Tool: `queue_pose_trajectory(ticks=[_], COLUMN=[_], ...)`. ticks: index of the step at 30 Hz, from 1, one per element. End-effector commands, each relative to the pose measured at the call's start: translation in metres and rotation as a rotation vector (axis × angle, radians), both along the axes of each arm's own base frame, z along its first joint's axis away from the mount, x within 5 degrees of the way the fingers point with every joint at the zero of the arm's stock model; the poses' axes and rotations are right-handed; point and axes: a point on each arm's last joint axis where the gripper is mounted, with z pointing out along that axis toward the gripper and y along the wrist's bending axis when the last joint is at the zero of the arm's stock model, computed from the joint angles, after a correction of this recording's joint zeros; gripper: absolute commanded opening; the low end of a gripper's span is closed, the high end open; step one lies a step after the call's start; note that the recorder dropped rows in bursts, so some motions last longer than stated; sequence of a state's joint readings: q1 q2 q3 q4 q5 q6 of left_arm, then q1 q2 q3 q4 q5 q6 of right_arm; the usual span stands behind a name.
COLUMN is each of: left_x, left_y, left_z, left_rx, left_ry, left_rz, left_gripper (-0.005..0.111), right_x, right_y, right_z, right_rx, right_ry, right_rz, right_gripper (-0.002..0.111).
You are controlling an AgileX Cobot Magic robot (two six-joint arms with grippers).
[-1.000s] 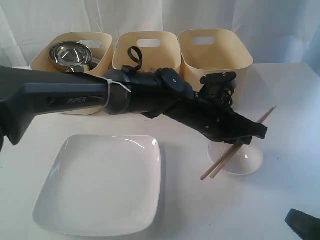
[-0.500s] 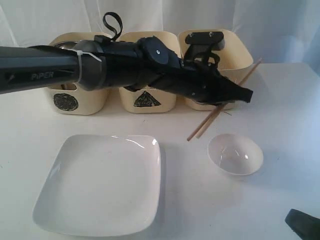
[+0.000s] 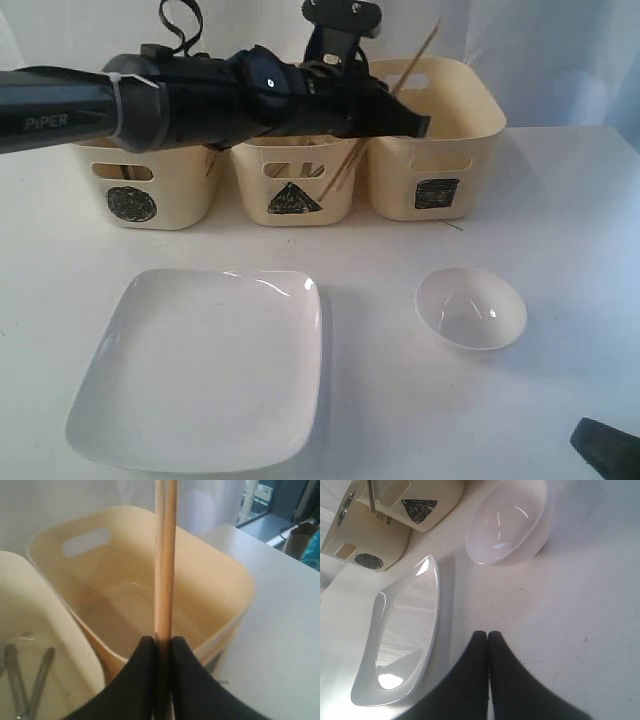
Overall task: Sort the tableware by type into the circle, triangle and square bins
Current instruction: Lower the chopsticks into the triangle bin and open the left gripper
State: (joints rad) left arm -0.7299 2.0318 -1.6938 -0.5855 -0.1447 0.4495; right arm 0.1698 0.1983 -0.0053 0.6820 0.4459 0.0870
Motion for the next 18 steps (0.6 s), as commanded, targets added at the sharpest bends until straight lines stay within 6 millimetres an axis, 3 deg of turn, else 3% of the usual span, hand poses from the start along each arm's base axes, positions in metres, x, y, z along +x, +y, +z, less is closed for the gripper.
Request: queue_pose_trajectory(ticks=[1,18], left_x=[0.016,0.046], left_y=[0.019,0.057], left_z=[0.014,0.033], left_rx=[-0.038,-0.022], left_ry=[-0.073,-0.337], left_rz=[0.083,0.247], left_gripper=[0.0,0.0], right_x=[0.0,0.0], right_y=[0.0,0.0], right_z=[-0.001,-0.001], right_rx=[-0.002,-0.002], right_ry=[-0.005,-0.005], right_rz=[0.001,0.001], right_gripper=[0.0,0.0])
